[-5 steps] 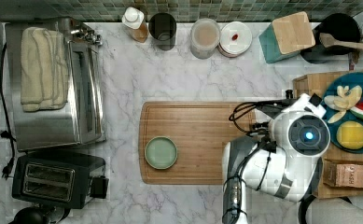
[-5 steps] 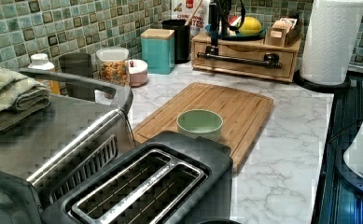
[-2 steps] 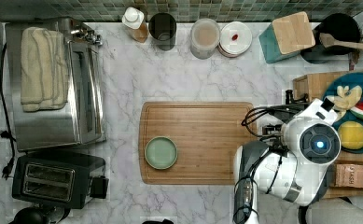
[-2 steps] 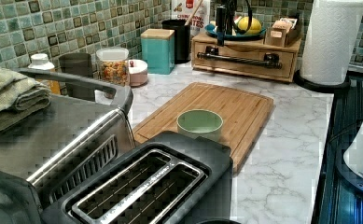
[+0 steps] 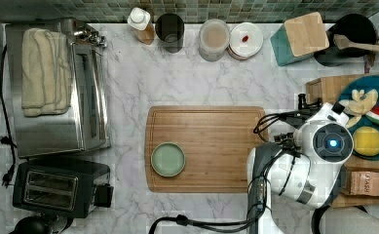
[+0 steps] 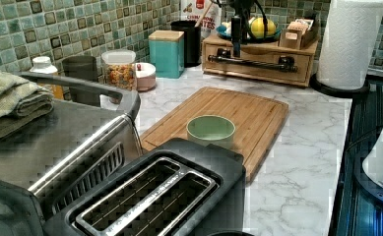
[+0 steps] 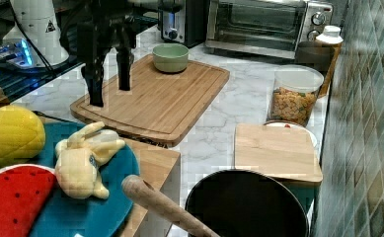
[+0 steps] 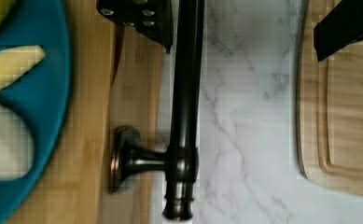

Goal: Open the drawer.

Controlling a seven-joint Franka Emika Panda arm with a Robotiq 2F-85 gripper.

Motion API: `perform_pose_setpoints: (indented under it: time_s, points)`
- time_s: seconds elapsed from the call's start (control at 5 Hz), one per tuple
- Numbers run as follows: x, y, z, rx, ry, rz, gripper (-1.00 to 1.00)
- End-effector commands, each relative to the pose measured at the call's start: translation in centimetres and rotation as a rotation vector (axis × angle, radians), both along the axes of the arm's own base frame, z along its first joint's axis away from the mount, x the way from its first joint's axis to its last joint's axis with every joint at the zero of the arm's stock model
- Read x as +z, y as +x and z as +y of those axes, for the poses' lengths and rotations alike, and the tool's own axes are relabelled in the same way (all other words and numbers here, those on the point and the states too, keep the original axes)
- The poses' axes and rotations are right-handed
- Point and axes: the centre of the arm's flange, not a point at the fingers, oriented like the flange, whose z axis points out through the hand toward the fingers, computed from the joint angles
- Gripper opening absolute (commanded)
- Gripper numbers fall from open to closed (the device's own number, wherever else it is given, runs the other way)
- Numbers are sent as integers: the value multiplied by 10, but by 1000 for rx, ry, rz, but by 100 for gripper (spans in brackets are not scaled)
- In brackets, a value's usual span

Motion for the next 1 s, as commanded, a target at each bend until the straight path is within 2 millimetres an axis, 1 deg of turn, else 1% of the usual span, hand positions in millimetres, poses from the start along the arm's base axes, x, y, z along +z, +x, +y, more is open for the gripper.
perform_pose_setpoints:
  time_s: [0.2,0.4,0.8,1.0]
  points:
    - [-14,-8,-57,-29,-27,-73,100]
    - [-29,-8,-55,-46,4,-80,100]
    - [-60,-7,-27,-131,54,-64,100]
    - [-78,-5,-29,-128,38,-80,100]
